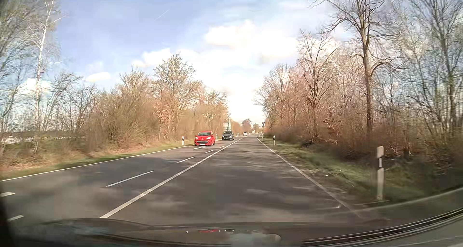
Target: Follow the waypoints while adhering to traffic rules and regulations
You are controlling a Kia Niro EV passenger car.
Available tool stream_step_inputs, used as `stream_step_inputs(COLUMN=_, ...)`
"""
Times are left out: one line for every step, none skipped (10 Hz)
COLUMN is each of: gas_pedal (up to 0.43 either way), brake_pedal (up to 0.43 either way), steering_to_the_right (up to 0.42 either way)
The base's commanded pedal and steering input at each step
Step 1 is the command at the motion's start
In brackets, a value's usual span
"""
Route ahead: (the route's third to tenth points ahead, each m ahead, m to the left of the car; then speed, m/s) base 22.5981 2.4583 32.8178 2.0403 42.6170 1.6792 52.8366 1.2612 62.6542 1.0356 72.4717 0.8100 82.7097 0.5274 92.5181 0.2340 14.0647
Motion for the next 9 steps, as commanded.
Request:
stream_step_inputs(gas_pedal=0.299, brake_pedal=0.0, steering_to_the_right=0.0)
stream_step_inputs(gas_pedal=0.28, brake_pedal=0.0, steering_to_the_right=0.0)
stream_step_inputs(gas_pedal=0.268, brake_pedal=0.0, steering_to_the_right=0.0)
stream_step_inputs(gas_pedal=0.268, brake_pedal=0.0, steering_to_the_right=0.0)
stream_step_inputs(gas_pedal=0.268, brake_pedal=0.0, steering_to_the_right=0.0)
stream_step_inputs(gas_pedal=0.26, brake_pedal=0.0, steering_to_the_right=0.0)
stream_step_inputs(gas_pedal=0.248, brake_pedal=0.0, steering_to_the_right=0.0)
stream_step_inputs(gas_pedal=0.24, brake_pedal=0.0, steering_to_the_right=0.0)
stream_step_inputs(gas_pedal=0.228, brake_pedal=0.0, steering_to_the_right=0.0)
